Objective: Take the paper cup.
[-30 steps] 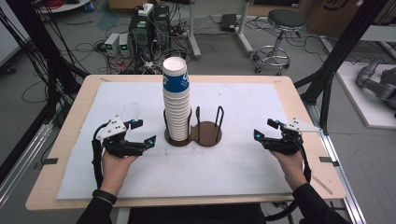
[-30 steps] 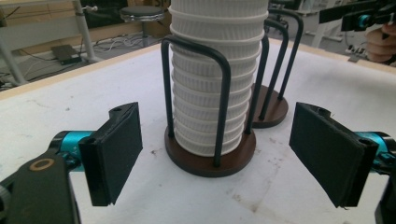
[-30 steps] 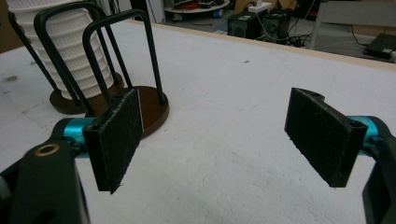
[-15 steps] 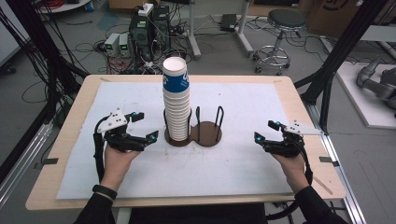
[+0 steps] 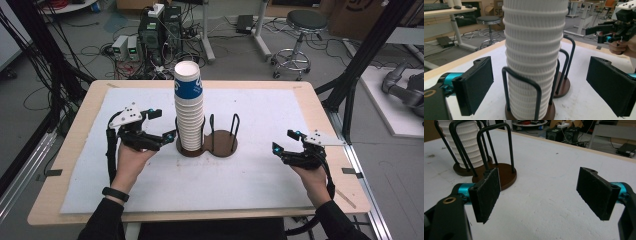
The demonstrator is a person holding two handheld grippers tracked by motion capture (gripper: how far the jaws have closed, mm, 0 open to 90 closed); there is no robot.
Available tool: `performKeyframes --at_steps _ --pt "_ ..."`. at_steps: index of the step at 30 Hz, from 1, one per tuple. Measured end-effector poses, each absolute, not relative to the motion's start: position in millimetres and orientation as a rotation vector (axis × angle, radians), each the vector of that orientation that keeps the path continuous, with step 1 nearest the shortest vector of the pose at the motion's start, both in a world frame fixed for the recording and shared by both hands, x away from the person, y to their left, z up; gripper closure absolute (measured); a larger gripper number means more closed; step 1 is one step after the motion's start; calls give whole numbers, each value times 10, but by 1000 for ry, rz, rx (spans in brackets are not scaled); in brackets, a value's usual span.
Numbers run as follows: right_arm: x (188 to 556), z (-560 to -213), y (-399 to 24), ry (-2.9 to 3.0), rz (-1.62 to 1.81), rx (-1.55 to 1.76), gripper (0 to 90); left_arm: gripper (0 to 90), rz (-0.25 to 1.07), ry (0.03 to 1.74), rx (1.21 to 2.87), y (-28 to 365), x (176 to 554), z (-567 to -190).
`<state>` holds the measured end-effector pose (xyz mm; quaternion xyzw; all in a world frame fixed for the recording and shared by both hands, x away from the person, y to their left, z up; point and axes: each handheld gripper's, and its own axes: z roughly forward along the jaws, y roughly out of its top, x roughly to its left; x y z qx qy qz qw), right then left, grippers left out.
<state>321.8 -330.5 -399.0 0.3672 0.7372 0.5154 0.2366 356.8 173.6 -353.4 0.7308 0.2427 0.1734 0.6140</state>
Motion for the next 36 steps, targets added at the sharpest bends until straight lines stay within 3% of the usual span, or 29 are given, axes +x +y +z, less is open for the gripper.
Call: performKeyframes --at_steps 16,33,36 --pt "3193 -3997 -3333 2021 1403 1000 198 71 377 486 1675 1439 3866 -3311" --pt "3152 -3988 -3294 2037 1410 974 198 67 344 506 1681 1282 4060 -3323" --pt "3146 -3976 -3253 2043 1417 966 198 103 345 501 1694 1273 4063 -3329"
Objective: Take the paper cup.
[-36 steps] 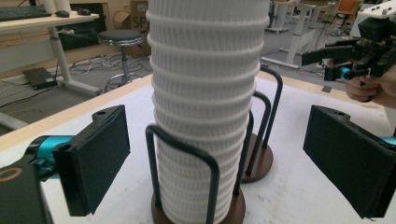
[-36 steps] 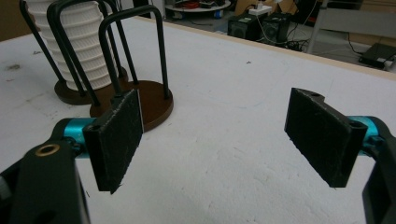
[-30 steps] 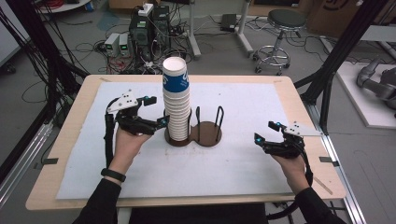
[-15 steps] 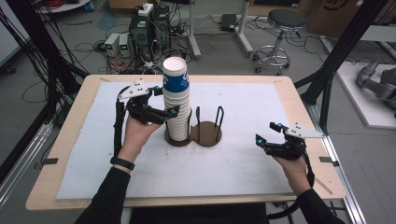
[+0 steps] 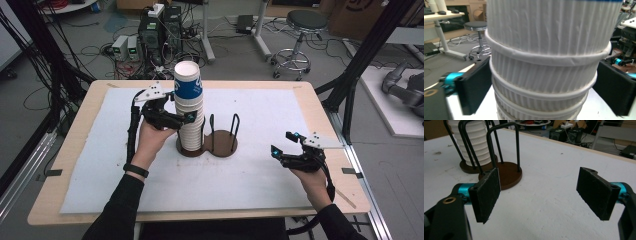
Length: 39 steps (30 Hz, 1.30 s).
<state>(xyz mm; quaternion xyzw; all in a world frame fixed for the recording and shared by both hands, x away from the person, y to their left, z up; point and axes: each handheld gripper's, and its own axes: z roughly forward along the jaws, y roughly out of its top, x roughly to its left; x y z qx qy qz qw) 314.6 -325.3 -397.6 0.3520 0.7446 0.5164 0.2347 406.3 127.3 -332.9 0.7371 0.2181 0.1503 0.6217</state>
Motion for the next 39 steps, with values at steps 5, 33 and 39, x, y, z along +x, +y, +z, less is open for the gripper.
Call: performKeyframes --at_steps 5,33,39 --pt "3147 -3917 -3179 2037 1437 942 198 107 345 499 1692 1279 4063 -3328" --pt "3564 -2957 -2327 2070 1645 742 201 110 343 504 1689 1291 4072 -3329" --pt "3651 -2675 -2057 2095 1678 667 250 110 346 505 1693 1290 4074 -3326"
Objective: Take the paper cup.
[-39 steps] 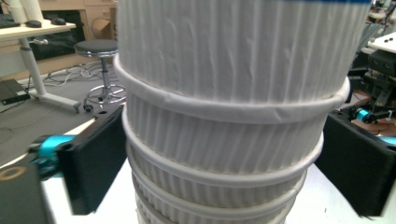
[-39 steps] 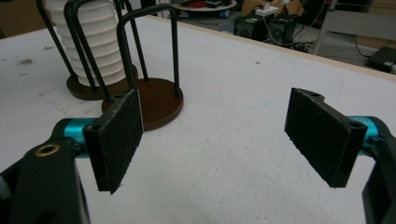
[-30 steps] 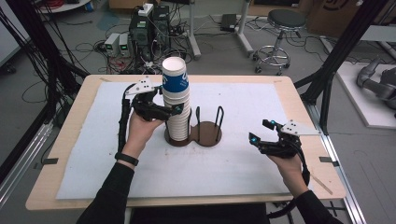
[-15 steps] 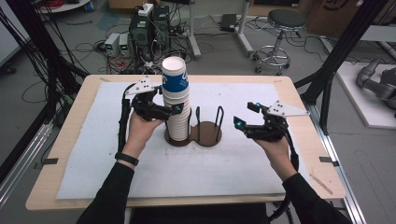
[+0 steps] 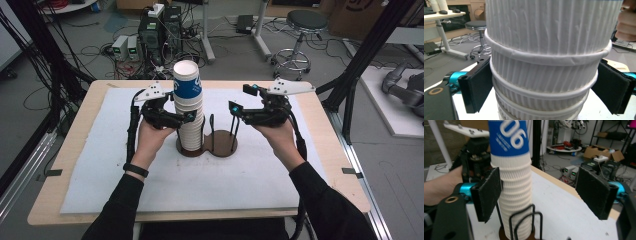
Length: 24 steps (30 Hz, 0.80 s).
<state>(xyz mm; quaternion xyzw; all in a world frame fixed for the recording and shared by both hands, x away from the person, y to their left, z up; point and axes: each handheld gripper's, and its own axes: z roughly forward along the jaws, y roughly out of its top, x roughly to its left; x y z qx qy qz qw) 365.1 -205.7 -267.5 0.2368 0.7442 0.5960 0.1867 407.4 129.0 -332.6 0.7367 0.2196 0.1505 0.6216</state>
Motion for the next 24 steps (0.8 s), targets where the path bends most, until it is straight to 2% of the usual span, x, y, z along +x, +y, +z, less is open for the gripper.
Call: performKeyframes --at_steps 11,18,24 --pt "3838 -2346 -1566 2121 1756 584 262 111 353 506 1699 1278 4067 -3317" --pt "3974 -2218 -1302 2167 1830 615 238 111 354 505 1702 1280 4065 -3314" --pt "4036 -2152 -1063 2206 1764 621 220 111 355 505 1702 1276 4062 -3314"
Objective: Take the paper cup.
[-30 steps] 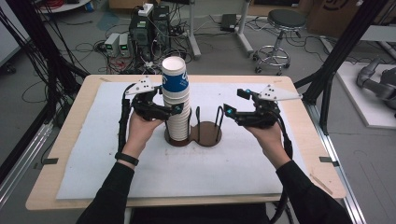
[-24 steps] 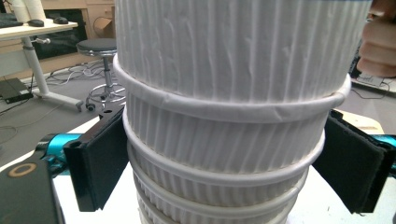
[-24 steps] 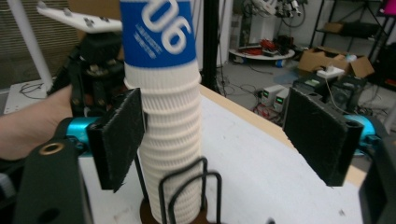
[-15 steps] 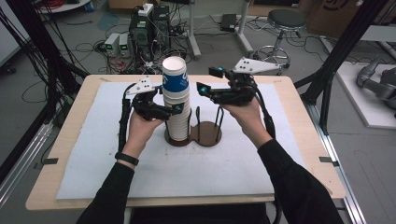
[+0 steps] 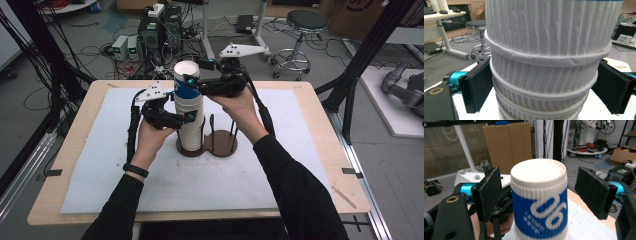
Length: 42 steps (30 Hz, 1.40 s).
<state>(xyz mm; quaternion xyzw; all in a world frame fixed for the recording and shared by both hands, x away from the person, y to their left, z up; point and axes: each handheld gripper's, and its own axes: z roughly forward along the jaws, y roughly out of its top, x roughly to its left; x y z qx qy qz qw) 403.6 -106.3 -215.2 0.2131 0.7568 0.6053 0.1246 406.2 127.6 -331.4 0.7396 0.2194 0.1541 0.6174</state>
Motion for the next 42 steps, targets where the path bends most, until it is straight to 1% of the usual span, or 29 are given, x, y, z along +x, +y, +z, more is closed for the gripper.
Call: performKeyframes --at_steps 4,5,6,7,8,18,33,42 --pt "4049 -2136 -972 2215 1723 636 228 111 356 504 1703 1279 4063 -3314" --pt "4066 -2136 -931 2227 1711 636 262 111 354 504 1702 1281 4064 -3314" --pt "4066 -2136 -931 2227 1711 636 262 111 351 505 1701 1283 4064 -3314" --pt "4074 -2139 -917 2229 1693 645 288 111 353 505 1701 1286 4065 -3313" --pt "4093 -2146 -905 2235 1686 649 294 112 351 506 1701 1286 4066 -3314" --pt "4109 -2099 -936 2234 1726 660 304 112 355 505 1702 1284 4061 -3313" --pt "4002 -1673 -1025 2129 1805 583 304 112 357 505 1705 1279 4052 -3309" --pt "3930 -1494 -1101 2085 1862 548 305 112 361 505 1704 1279 4054 -3310"
